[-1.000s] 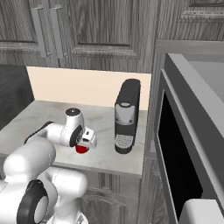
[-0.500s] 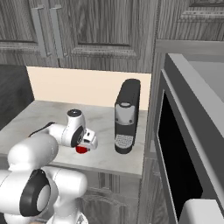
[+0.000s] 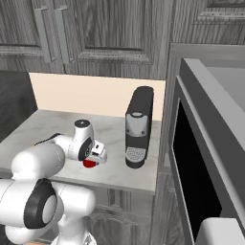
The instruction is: Pick the mug from the counter and place it inside the microwave. Then close the microwave.
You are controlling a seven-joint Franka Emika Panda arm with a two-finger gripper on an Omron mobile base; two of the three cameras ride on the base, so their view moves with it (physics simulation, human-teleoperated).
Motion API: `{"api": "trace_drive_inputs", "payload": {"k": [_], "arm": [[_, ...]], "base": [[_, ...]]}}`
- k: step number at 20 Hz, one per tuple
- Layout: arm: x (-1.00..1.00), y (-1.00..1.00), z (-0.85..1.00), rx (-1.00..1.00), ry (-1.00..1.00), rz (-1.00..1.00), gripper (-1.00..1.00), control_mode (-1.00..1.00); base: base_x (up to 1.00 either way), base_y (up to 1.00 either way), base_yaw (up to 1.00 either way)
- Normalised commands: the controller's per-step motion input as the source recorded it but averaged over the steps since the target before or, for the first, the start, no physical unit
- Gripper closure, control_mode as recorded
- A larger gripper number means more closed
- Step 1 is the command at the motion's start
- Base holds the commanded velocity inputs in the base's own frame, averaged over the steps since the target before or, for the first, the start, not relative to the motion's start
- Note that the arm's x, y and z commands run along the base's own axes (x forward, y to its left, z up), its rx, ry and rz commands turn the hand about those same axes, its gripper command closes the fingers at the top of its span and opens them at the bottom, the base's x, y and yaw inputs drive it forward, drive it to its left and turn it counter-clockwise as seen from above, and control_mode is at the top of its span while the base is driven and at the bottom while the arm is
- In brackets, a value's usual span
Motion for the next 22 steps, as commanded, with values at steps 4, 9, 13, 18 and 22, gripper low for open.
{"api": "trace_drive_inputs", "payload": {"k": [4,9,13,18,22], "arm": [[0.0,0.0,0.0,0.0,0.0,0.0,1.0,-1.0],[0.0,0.0,0.0,0.0,0.0,0.0,1.0,-1.0],[0.0,0.0,0.0,0.0,0.0,0.0,1.0,-1.0],[-0.15,0.0,0.1,0.0,0.0,0.0,1.0,-1.0],[-0.34,-0.02,0.44,0.0,0.0,0.0,1.0,-1.0]], "base": [[0.0,0.0,0.0],[0.0,0.0,0.0],[0.0,0.0,0.0],[0.0,0.0,0.0],[0.0,0.0,0.0]]}}
